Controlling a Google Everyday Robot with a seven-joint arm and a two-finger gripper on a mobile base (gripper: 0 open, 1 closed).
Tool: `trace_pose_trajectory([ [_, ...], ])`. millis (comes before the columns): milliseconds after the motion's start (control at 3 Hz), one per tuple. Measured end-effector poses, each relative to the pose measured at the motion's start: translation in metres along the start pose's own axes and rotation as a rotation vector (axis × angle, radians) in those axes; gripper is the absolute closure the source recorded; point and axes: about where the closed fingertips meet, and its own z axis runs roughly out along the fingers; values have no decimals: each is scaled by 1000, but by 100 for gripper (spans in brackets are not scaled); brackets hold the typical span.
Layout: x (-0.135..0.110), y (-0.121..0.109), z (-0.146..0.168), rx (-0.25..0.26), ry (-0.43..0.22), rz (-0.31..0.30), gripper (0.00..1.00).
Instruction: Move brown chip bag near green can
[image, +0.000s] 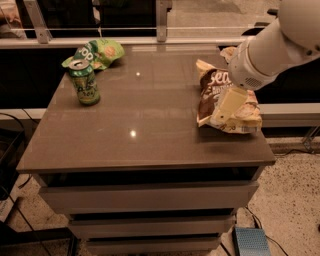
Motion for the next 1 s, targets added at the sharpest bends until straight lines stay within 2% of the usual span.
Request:
trace_pose_trajectory([
  [667, 26, 4, 40, -25, 67, -22, 0],
  [1000, 31, 8, 46, -42, 81, -18, 18],
])
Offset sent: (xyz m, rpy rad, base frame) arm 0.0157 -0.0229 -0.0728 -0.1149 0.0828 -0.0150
